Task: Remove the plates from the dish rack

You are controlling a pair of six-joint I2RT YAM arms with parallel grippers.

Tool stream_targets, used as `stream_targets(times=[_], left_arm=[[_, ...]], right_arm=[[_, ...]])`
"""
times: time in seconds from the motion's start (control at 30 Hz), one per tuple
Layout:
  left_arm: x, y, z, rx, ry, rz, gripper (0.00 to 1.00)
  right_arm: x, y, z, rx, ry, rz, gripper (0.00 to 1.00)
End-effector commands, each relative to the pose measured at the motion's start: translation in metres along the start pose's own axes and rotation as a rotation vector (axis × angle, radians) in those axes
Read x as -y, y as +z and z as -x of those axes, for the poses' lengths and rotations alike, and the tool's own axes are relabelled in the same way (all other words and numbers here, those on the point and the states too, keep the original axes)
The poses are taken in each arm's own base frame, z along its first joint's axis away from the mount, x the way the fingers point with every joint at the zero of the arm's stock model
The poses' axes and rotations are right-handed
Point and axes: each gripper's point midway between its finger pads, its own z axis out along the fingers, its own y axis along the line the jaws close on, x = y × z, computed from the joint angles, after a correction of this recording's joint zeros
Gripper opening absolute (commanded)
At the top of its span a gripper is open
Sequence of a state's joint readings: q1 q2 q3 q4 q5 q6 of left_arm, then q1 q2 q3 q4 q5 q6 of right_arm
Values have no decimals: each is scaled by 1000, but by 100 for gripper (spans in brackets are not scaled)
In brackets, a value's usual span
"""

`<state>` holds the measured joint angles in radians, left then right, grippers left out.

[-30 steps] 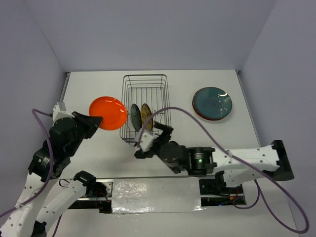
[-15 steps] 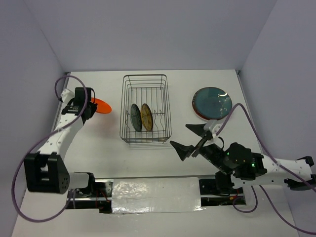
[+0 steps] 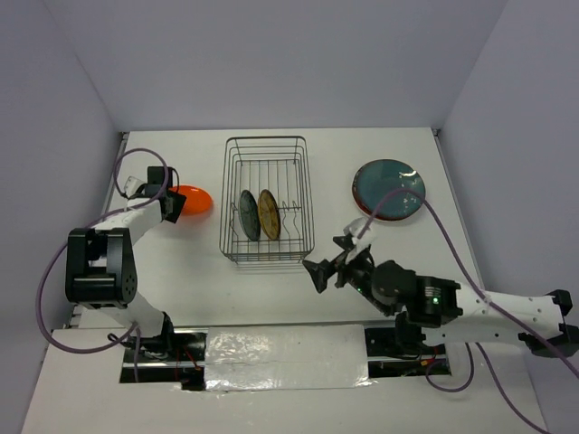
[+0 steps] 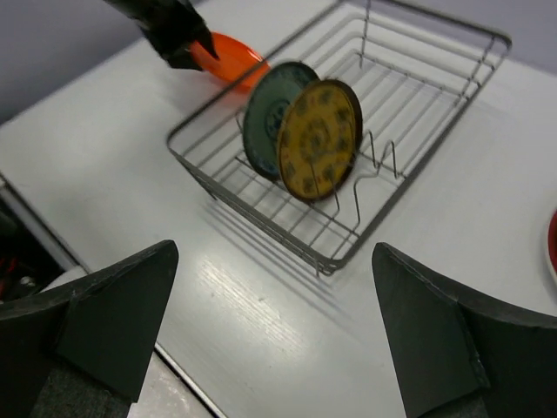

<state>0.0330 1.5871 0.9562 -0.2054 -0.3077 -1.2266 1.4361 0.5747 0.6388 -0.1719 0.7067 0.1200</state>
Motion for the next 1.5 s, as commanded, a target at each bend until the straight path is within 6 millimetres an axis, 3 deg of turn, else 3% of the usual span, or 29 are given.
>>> stream_targets(times=[0.0, 0.03, 0.2, 0.27, 0.3, 0.33, 0.37, 0.47, 0.5, 0.53, 0.6, 0.63, 0.7, 0.73, 0.77, 0.8, 0.87, 0.9, 1.03, 1.1, 1.17, 1.27, 1.47], left_arm=[[-44, 17, -10, -31, -33, 133, 51], [-49, 20, -11, -40, -33, 148, 58], [-62, 27, -7, -51, -50, 174, 73], [-62, 22, -4, -48, -35, 184, 77], [-63, 16, -6, -49, -25, 187, 80], [-55, 5, 0, -31, -31, 152, 83], [-52, -3, 4, -12, -32, 130, 83], [-39, -40, 22, 51, -7, 51, 90], [-32, -53, 32, 86, 8, 32, 97], [-31, -76, 41, 109, 15, 12, 98], [-25, -102, 48, 127, 65, -43, 99], [-19, -127, 54, 150, 99, -119, 99], [-14, -148, 41, 99, 159, -234, 100], [-9, -167, 40, 112, 224, -327, 100], [-7, -173, 33, 95, 265, -380, 100], [-6, -186, 30, 92, 298, -435, 99], [-11, -197, 14, 37, 434, -484, 100], [-17, -202, 13, 44, 499, -483, 100], [-41, -214, 20, 83, 605, -421, 99], [-38, -228, 21, 110, 600, -489, 100], [-27, -239, 7, 94, 632, -614, 100], [-28, -237, 5, 93, 621, -617, 100], [-27, -229, -3, 40, 646, -606, 100]], right_arm=[[7, 19, -12, -104, 106, -81, 100], [15, 26, -13, -129, 123, -109, 100], [-1, 56, -38, -236, 139, -77, 100], [-1, 68, -32, -238, 161, -90, 100], [0, 77, -49, -304, 161, -129, 100], [-1, 86, -34, -297, 185, -163, 100], [9, 93, -32, -307, 184, -242, 100], [8, 121, -34, -380, 176, -353, 100], [8, 128, -34, -388, 175, -368, 100], [3, 141, -32, -393, 172, -380, 100], [9, 155, -33, -401, 191, -411, 98], [7, 170, -36, -412, 199, -419, 96], [13, 186, -42, -443, 237, -431, 90], [11, 196, -33, -431, 256, -420, 81], [10, 208, -44, -452, 260, -425, 77], [10, 217, -39, -436, 275, -423, 65], [11, 231, -50, -446, 269, -439, 59], [15, 236, -46, -428, 274, -469, 57], [25, 249, -59, -441, 267, -513, 54], [25, 257, -64, -452, 276, -495, 52], [27, 263, -71, -475, 280, -495, 50], [33, 269, -78, -488, 279, -505, 46], [41, 271, -96, -517, 288, -537, 29]])
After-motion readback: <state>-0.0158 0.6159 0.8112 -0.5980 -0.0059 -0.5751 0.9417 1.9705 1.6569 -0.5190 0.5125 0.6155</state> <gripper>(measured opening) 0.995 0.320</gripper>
